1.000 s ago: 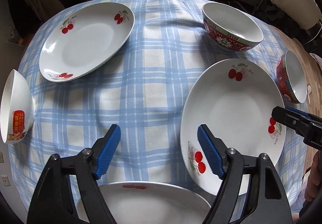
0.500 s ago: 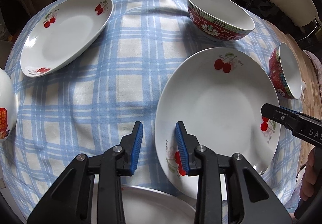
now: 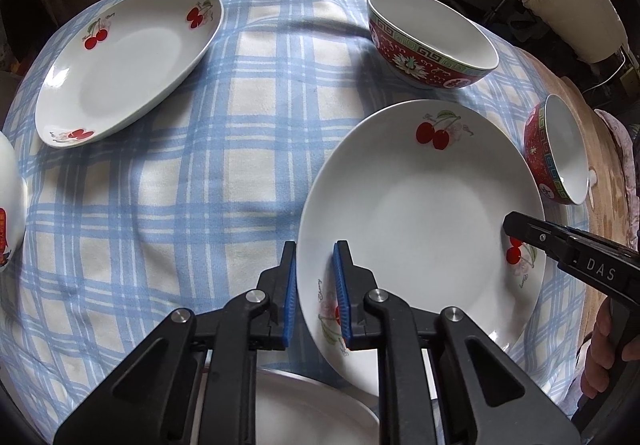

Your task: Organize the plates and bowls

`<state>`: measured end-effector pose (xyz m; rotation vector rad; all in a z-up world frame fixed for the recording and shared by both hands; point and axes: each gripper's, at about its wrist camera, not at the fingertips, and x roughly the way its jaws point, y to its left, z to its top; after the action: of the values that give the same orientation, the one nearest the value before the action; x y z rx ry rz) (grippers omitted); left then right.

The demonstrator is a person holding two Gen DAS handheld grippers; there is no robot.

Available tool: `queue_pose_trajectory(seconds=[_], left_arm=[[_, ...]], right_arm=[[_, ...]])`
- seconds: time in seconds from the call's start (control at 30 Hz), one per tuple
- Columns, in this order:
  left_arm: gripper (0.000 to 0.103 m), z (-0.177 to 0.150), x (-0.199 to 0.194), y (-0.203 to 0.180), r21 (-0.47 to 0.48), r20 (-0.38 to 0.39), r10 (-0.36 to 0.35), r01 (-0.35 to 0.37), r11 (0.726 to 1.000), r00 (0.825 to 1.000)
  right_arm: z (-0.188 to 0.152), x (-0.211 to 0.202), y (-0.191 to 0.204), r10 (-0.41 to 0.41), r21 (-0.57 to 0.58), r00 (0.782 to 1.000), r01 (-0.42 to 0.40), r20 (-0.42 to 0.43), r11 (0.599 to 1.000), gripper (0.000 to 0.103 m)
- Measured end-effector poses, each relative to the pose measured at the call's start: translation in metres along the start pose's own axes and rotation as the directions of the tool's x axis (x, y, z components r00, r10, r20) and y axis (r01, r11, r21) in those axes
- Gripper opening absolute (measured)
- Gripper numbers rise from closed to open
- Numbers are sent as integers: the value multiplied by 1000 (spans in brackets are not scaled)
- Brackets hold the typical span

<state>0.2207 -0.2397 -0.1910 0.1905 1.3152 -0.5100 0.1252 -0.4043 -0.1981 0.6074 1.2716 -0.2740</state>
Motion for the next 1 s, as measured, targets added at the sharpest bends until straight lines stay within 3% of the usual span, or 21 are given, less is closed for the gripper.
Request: queue_pose_trajectory(seconds=[0.2, 0.37, 0.8, 1.0], left_arm=[[14, -2, -12, 7, -38, 24, -20, 21, 999, 1000], [14, -3, -25, 9, -16, 44, -15, 16, 1000, 999], [13, -21, -52, 33, -51, 45, -5, 8, 999, 999], [13, -36, -74, 54, -59, 55, 42, -38, 997, 998]], right_arm=[[-3, -8, 8, -25, -26, 999, 26, 29, 999, 20], [-6, -17, 14, -20, -40, 998, 23, 63, 999, 19], [-18, -30, 37, 55, -92, 996, -48, 72, 995, 17], [-28, -29, 59, 107, -122, 993, -100, 56, 987, 17]])
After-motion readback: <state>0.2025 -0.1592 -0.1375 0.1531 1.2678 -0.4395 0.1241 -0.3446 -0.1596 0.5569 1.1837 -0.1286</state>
